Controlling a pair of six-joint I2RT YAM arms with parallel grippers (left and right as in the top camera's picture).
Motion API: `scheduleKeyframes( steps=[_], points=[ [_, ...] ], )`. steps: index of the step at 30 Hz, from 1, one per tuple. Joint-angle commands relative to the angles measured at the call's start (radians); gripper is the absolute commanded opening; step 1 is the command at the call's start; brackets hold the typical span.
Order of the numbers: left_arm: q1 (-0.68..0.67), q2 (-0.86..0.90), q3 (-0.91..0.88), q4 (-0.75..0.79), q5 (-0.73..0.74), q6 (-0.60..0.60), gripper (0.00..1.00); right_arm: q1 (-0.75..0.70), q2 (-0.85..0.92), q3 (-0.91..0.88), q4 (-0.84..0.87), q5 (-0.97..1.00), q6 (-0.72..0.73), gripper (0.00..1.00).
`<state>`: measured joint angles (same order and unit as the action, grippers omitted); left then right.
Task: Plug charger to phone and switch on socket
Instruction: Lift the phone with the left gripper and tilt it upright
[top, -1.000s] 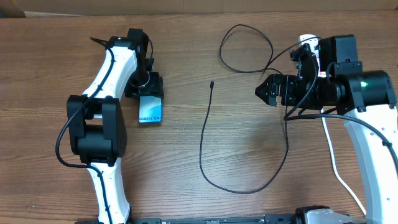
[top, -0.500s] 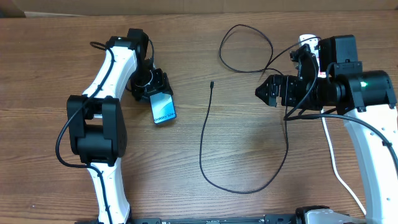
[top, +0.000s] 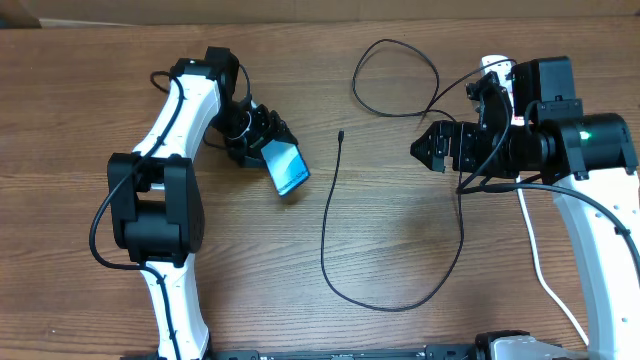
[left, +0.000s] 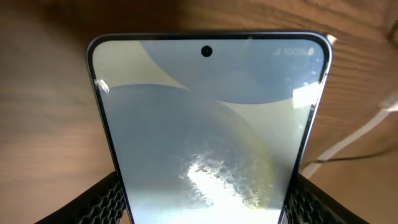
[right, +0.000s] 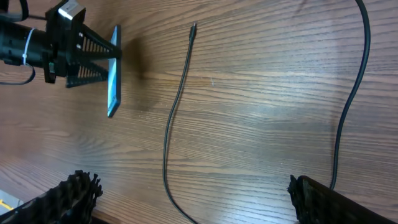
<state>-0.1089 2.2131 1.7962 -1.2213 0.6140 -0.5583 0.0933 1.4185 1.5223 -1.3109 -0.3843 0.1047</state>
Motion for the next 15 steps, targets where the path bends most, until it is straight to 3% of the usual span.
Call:
scheduleKeyframes(
  steps=[1, 15],
  points=[
    [0.005, 0.001, 0.035, -0.026, 0.211, -0.175, 0.04, 0.004, -0.002, 0.028, -0.001, 0.009, -0.001, 1.00],
    [0.004, 0.001, 0.035, -0.188, 0.589, -0.233, 0.04, 0.004, -0.002, 0.028, -0.001, 0.009, -0.001, 1.00]
  ],
)
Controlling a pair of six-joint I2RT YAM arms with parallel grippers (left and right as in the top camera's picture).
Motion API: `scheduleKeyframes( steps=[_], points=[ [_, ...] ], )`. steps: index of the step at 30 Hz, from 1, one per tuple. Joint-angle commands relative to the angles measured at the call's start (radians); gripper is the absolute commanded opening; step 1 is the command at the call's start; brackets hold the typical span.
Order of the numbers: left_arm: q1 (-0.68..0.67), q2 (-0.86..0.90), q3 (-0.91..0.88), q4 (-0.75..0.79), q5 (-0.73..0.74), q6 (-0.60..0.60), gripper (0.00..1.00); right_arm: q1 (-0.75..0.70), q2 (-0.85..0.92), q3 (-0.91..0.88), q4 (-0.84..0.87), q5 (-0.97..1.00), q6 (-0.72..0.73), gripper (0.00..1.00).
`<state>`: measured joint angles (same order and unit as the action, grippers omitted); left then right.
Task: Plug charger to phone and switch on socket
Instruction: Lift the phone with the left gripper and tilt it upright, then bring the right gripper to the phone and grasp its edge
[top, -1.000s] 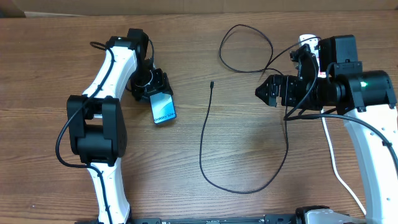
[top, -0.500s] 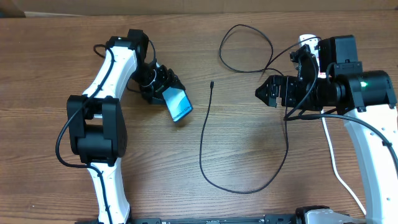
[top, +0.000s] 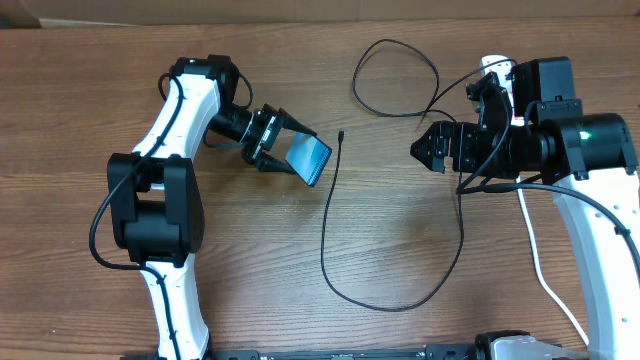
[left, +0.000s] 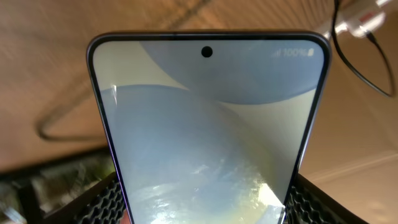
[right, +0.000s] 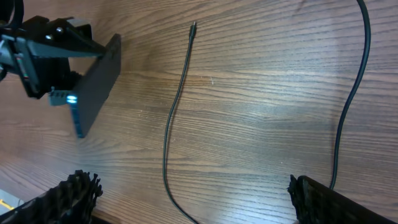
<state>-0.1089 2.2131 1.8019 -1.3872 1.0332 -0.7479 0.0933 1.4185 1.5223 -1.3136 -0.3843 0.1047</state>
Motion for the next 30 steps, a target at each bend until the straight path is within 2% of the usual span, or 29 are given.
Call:
scheduleKeyframes(
  steps=[1, 11, 16, 21, 30],
  points=[
    [0.004, 0.001, 0.029, -0.036, 0.185, -0.050, 0.04, 0.004, -0.002, 0.028, 0.001, 0.009, -0.001, 1.00],
    [0.003, 0.001, 0.029, -0.147, 0.380, -0.035, 0.04, 0.004, -0.002, 0.028, -0.005, 0.009, -0.001, 1.00],
    [0.003, 0.001, 0.029, -0.201, 0.388, -0.021, 0.04, 0.004, -0.002, 0.028, -0.006, 0.009, 0.002, 1.00],
    [0.003, 0.001, 0.029, -0.273, 0.431, 0.054, 0.04, 0.004, -0.002, 0.028, -0.006, 0.009, 0.003, 1.00],
    [0.003, 0.001, 0.029, -0.276, 0.410, 0.060, 0.04, 0.004, -0.002, 0.028, -0.005, 0.008, 0.026, 1.00]
  ],
)
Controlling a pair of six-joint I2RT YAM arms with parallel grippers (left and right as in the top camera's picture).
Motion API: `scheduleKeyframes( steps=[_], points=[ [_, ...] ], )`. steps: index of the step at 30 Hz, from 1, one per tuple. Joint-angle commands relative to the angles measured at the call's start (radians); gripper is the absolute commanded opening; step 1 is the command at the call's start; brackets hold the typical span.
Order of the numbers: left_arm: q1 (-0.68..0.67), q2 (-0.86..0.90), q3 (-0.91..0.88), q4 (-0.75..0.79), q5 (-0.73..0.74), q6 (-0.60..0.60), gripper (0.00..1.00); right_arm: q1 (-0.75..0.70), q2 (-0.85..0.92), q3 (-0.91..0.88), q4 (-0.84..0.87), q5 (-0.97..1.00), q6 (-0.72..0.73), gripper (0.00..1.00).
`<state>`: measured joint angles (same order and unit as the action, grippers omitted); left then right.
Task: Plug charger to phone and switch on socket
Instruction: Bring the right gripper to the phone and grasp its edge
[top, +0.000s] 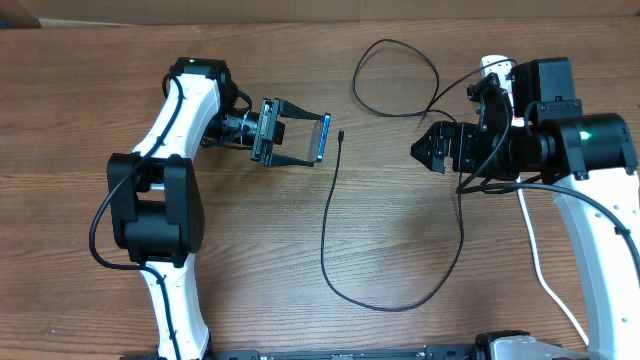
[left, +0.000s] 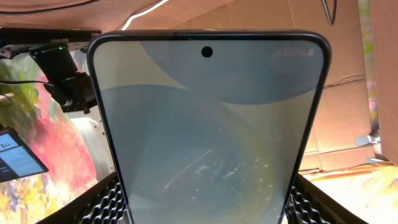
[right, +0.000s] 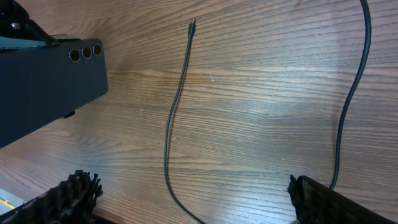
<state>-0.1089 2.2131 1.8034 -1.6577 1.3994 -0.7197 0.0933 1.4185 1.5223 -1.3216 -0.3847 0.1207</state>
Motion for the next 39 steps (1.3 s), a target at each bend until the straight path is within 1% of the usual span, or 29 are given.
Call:
scheduleKeyframes(
  steps=[1, 7, 12, 15, 21, 24, 27, 31, 34, 39],
  points=[
    [0.003, 0.001, 0.027, -0.006, 0.034, 0.032, 0.04, 0.004, -0.002, 0.028, 0.003, 0.009, 0.010, 1.00],
    [0.003, 0.001, 0.027, -0.004, -0.018, 0.014, 0.04, 0.004, 0.008, 0.028, 0.006, -0.040, 0.013, 1.00],
    [0.002, 0.001, 0.027, 0.049, -0.098, -0.070, 0.04, 0.006, 0.040, 0.028, 0.008, -0.050, 0.045, 1.00],
    [-0.005, 0.001, 0.027, 0.121, -0.159, -0.156, 0.04, 0.024, 0.063, 0.028, 0.014, -0.055, 0.047, 0.99],
    [-0.022, 0.001, 0.027, 0.257, -0.410, -0.412, 0.04, 0.086, 0.094, 0.028, 0.057, -0.055, 0.094, 0.98],
    [-0.026, 0.001, 0.028, 0.303, -0.496, -0.484, 0.04, 0.121, 0.100, 0.028, 0.096, -0.054, 0.138, 0.98],
    [-0.031, 0.001, 0.031, 0.304, -0.573, -0.544, 0.05, 0.151, 0.104, 0.028, 0.138, -0.055, 0.173, 0.99],
    [-0.035, 0.001, 0.047, 0.293, -0.607, -0.584, 0.04, 0.186, 0.130, 0.028, 0.181, -0.055, 0.216, 1.00],
    [-0.043, 0.001, 0.074, 0.288, -0.624, -0.586, 0.04, 0.206, 0.163, 0.028, 0.198, -0.065, 0.232, 1.00],
    [-0.066, 0.001, 0.149, 0.278, -0.697, -0.594, 0.04, 0.240, 0.220, 0.028, 0.245, -0.147, 0.233, 0.99]
  ],
)
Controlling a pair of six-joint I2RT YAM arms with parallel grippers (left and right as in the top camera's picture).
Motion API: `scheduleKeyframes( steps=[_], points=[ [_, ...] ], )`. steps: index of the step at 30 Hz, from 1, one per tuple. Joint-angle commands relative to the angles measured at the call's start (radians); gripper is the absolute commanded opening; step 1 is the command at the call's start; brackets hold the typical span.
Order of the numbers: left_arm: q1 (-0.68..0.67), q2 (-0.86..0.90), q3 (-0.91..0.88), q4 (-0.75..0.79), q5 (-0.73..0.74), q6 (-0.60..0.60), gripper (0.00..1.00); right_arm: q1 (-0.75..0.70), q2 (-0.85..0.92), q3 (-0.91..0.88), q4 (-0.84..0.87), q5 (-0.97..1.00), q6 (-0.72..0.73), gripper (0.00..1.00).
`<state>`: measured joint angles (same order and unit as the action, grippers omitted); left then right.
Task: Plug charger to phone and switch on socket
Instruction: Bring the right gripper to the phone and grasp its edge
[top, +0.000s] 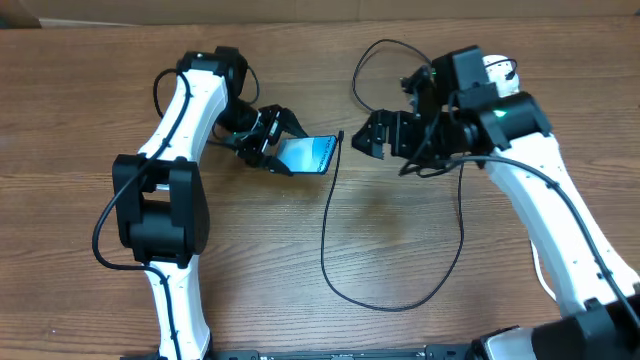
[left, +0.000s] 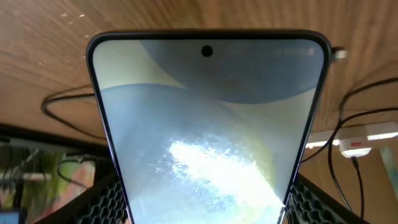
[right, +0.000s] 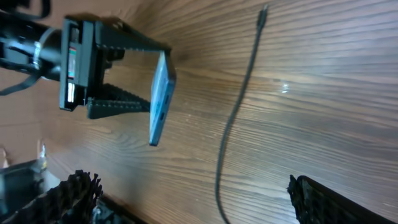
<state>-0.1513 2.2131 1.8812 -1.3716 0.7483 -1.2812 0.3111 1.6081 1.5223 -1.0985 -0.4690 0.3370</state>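
Observation:
My left gripper (top: 288, 147) is shut on the phone (top: 312, 153), which is tilted with its lit screen up, just above the table. The phone (left: 208, 124) fills the left wrist view; in the right wrist view the phone (right: 161, 99) shows edge-on. The black charger cable (top: 324, 230) lies on the wood, and its plug tip (top: 341, 134) sits right beside the phone's free end. My right gripper (top: 366, 138) hangs open and empty just right of the plug tip (right: 264, 11). The white socket (top: 497, 66) lies at the back right, partly hidden by the right arm.
The cable loops across the middle of the wooden table (top: 80, 250) and back up toward the socket (left: 364, 132), which shows a red switch. A white lead (top: 545, 285) runs down the right side. A cardboard edge lines the back.
My right arm has moved left from the right side to just beside the cable's plug tip. The left gripper has turned the phone from edge-on to screen-up and tilted.
My left gripper held the phone low at the left, screen up. Then it held it further right near the cable tip, then edge-on and level. The right gripper stayed open at the right throughout. Now it is by the plug.

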Motion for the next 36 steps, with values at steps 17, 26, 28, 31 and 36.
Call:
scheduleKeyframes(
  steps=[17, 26, 28, 31, 36],
  points=[
    [-0.058, 0.000, 0.166, -0.069, -0.131, -0.081, 0.04, 0.044, 0.154, 0.015, 0.261, -0.136, 0.218, 0.71],
    [-0.064, 0.000, 0.199, -0.064, -0.186, -0.080, 0.04, 0.074, 0.190, -0.010, 0.294, -0.135, 0.244, 0.60],
    [-0.067, 0.000, 0.212, -0.067, -0.187, -0.080, 0.04, 0.074, 0.190, -0.014, 0.301, -0.135, 0.264, 0.59],
    [-0.072, 0.000, 0.230, -0.068, -0.176, -0.081, 0.04, 0.074, 0.192, -0.038, 0.330, -0.135, 0.312, 0.55],
    [-0.072, 0.001, 0.256, -0.072, -0.200, -0.098, 0.04, 0.074, 0.192, -0.073, 0.413, -0.160, 0.378, 0.55]
  ],
)
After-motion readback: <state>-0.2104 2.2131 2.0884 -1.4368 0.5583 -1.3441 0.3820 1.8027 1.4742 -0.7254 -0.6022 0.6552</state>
